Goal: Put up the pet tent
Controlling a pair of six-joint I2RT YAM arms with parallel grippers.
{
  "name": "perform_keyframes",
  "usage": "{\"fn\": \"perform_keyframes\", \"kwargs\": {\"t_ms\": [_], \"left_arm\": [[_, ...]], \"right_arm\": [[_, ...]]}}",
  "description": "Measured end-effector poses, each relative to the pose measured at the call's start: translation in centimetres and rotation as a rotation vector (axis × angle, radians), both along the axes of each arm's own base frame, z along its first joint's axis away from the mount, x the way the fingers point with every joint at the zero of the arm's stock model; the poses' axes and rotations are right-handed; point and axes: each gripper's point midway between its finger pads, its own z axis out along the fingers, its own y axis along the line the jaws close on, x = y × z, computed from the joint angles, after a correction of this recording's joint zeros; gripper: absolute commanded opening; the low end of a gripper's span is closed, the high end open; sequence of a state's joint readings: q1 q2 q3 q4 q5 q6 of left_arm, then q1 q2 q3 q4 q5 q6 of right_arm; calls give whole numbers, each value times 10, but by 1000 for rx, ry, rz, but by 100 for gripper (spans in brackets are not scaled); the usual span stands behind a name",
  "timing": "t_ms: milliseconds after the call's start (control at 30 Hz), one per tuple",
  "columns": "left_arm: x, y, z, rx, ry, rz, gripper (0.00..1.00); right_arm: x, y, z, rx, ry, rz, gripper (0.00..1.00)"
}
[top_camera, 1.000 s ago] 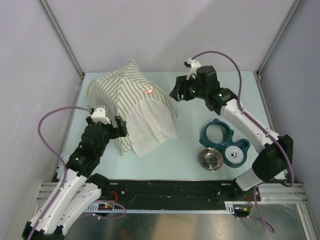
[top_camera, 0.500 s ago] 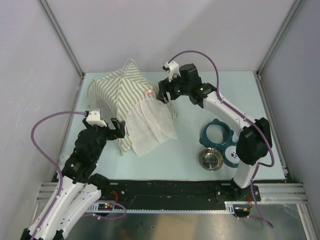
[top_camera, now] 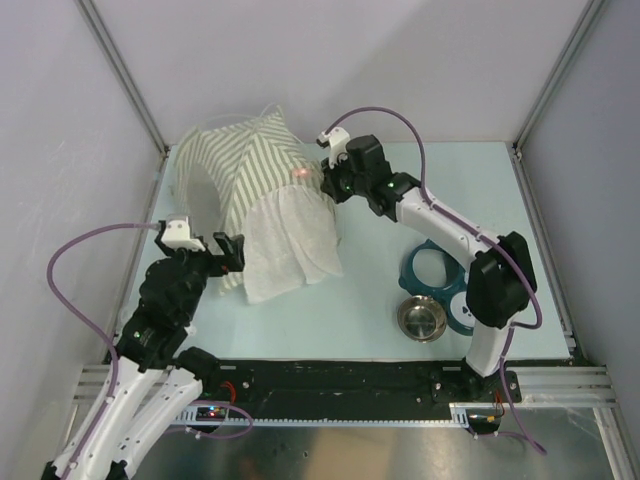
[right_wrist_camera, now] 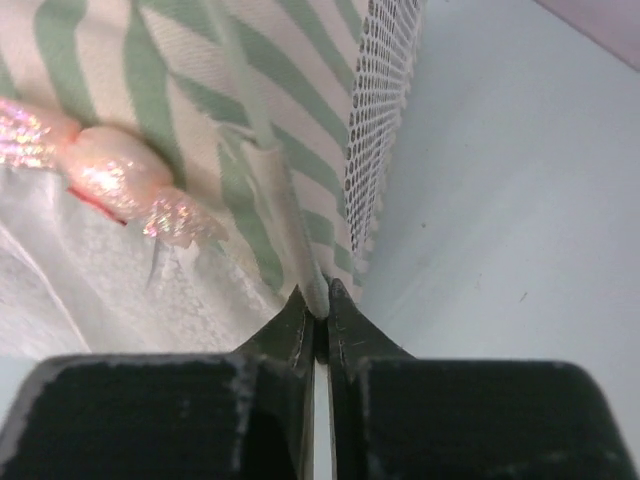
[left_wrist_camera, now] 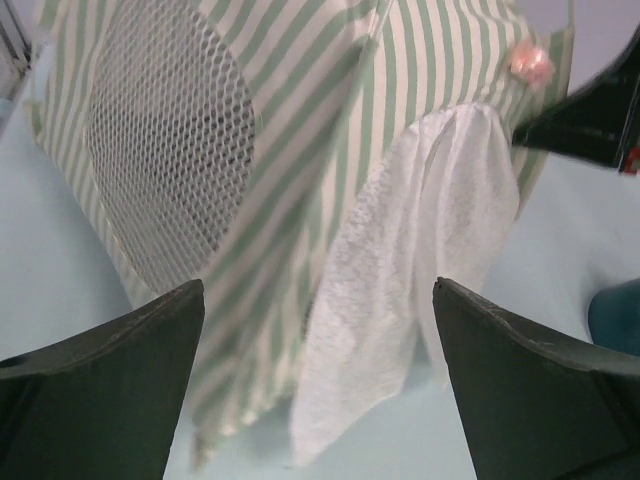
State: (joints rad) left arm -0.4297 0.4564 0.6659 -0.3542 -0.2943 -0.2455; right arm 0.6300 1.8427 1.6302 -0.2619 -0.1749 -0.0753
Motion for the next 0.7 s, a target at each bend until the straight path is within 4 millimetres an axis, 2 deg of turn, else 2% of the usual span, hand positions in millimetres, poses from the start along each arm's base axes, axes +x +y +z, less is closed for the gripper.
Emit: {"fn": "perform_keyframes", "kwargs": {"t_ms": [167, 267, 400, 567, 700], "left_arm": [[-3, 8, 28, -22, -60, 37, 100], [-5, 14, 38, -32, -87, 64, 100], [-7, 19, 40, -32, -94, 87, 100], [-10, 24, 39, -30, -93, 103, 100], [-13, 27, 37, -25, -85, 113, 100]], "right_arm": [[-19, 2, 9, 20, -8, -138, 0], [-31, 15, 17, -3, -61, -198, 0], [-45, 39, 11, -90, -122, -206, 1], [-26, 63, -1, -162, -171, -214, 5], [-6, 81, 0, -149, -182, -210, 11]]}}
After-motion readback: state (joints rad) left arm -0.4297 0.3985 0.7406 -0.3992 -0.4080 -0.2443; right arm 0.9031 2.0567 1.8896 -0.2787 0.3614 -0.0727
